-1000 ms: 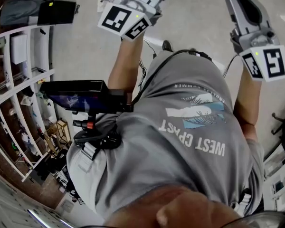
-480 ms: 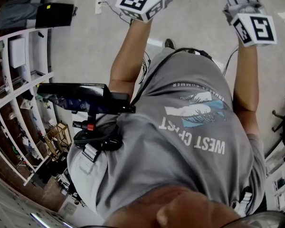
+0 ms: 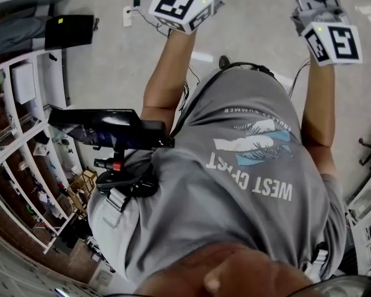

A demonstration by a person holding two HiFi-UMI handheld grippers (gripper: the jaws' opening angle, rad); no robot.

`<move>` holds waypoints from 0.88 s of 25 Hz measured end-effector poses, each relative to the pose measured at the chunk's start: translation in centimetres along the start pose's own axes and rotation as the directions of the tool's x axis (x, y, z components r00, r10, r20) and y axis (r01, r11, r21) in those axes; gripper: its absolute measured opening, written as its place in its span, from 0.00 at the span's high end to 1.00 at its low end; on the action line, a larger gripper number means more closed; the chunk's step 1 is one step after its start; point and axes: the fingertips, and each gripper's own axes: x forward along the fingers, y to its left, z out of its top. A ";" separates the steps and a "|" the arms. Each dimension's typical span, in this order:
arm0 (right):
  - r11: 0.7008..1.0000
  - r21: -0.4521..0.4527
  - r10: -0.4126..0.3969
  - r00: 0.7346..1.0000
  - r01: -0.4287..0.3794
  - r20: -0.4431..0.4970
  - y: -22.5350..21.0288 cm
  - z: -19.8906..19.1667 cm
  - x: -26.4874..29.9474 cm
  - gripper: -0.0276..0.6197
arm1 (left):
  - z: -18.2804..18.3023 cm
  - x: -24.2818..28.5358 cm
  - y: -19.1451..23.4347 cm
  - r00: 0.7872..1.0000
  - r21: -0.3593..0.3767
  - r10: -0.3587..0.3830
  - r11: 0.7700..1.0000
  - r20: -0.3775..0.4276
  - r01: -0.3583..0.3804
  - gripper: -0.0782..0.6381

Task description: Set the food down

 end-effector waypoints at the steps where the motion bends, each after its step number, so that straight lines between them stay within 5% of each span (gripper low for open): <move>1: 1.000 0.003 -0.009 1.000 0.009 0.005 -0.1 -0.3 0.6 0.94 | -0.6 0.2 0.6 1.000 0.005 -0.007 1.000 -0.001 0.007 0.76; 5: 0.999 0.015 -0.030 0.999 0.029 0.016 -0.8 -2.2 2.4 0.94 | -3.1 1.0 2.5 1.000 0.012 -0.022 1.000 0.000 0.022 0.76; 22: 0.999 0.000 0.054 0.998 -0.054 -0.023 -11.0 -1.4 3.6 0.94 | -2.4 11.2 3.1 0.999 -0.031 0.050 0.998 -0.020 -0.051 0.76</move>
